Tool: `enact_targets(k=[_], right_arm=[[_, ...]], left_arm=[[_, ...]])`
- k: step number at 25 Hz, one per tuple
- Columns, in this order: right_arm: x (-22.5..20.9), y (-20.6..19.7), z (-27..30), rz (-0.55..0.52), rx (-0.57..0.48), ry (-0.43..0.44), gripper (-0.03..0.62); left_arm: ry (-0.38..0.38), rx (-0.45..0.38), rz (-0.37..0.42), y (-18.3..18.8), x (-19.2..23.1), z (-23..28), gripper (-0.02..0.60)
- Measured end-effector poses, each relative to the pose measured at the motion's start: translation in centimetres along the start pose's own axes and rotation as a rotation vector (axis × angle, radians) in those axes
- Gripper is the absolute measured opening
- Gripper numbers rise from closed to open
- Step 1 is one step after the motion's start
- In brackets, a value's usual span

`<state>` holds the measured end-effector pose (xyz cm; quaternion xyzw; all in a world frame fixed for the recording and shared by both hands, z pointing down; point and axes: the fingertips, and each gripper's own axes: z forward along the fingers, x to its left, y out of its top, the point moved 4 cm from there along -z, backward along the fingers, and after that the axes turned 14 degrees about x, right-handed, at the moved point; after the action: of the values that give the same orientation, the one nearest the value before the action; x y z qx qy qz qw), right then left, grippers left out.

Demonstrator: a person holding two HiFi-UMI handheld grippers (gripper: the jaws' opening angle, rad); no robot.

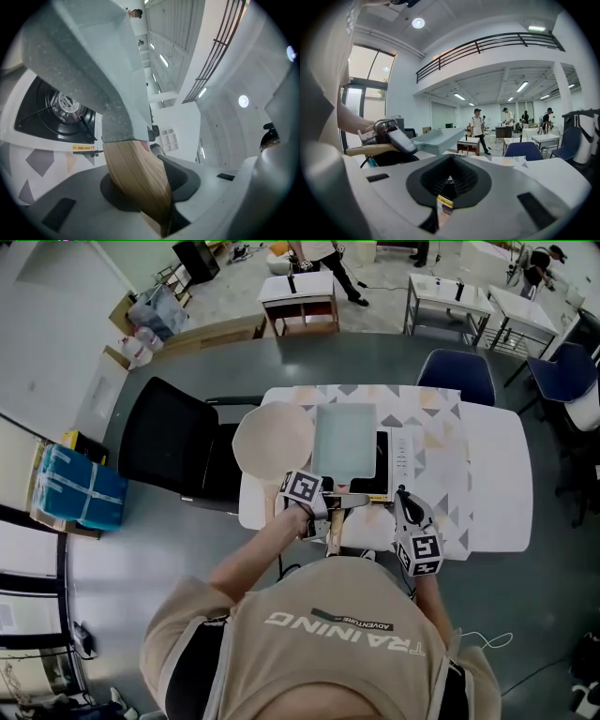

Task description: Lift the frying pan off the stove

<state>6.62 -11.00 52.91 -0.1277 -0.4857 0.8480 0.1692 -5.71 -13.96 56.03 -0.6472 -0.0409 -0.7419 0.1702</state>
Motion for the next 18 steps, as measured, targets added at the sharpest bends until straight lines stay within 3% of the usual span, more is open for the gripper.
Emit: enact_targets(k=[3, 13, 18], right_arm=[[0.1, -0.4, 0.1, -0.003, 0.011, 0.010, -0.002], [1.1, -0.2, 0.7, -0.003, -0.002, 0.054, -0.002], [1.3, -0.6, 0.8, -0.005, 0.009, 0.044, -0.002]], left_arm=[[-0.019, -0.015, -0.006, 0.2, -0.1, 0.2, 0.120], [0.048, -0.009, 0.037, 0.1, 0.5, -0.4, 0.120], [-0.002, -0.008, 0.014, -0.4, 0.4, -0.2, 0.120]])
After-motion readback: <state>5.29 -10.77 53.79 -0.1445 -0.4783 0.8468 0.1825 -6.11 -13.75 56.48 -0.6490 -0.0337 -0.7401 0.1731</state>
